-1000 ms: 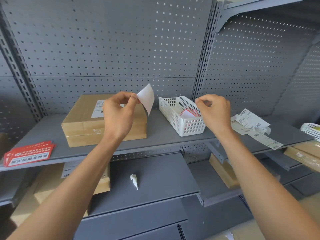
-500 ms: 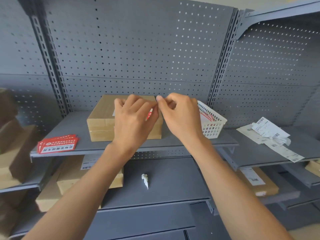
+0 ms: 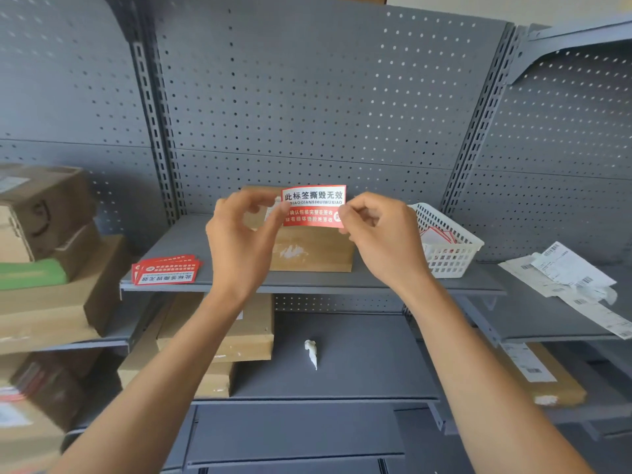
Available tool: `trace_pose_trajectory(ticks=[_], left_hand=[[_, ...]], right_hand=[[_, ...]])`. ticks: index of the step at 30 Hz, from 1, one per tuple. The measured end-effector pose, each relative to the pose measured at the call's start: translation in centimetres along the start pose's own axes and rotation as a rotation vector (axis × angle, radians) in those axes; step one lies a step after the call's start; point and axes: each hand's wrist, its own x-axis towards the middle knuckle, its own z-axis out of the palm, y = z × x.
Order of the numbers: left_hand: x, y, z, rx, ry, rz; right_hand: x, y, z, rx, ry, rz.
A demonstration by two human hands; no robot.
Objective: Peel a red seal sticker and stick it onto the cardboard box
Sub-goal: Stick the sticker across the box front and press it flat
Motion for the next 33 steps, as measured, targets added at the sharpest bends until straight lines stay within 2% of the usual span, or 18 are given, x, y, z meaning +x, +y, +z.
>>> trace_pose_trajectory(ticks=[3, 10, 20, 33], left_hand=[[0.1, -0.3, -0.6, -0.083, -0.034, -0.111], [-0.5, -1.7, -1.4, -0.124, -0.107, -0.152], [-2.4, -7.2, -1.5, 0.106, -0.254, -0.038], [-2.7, -10.7, -0.4, 0.220, -0.177, -0.022]], right_hand=[[-0.4, 0.0, 0.4, 0.043, -0.011, -0.023], [-0.9, 0.8, 1.8, 0.077, -0.042, -0.028], [-2.5, 6.7, 6.7, 0.004, -0.085, 0.018], [-2.2, 9.4, 10.4, -0.177, -0.014, -0.048]])
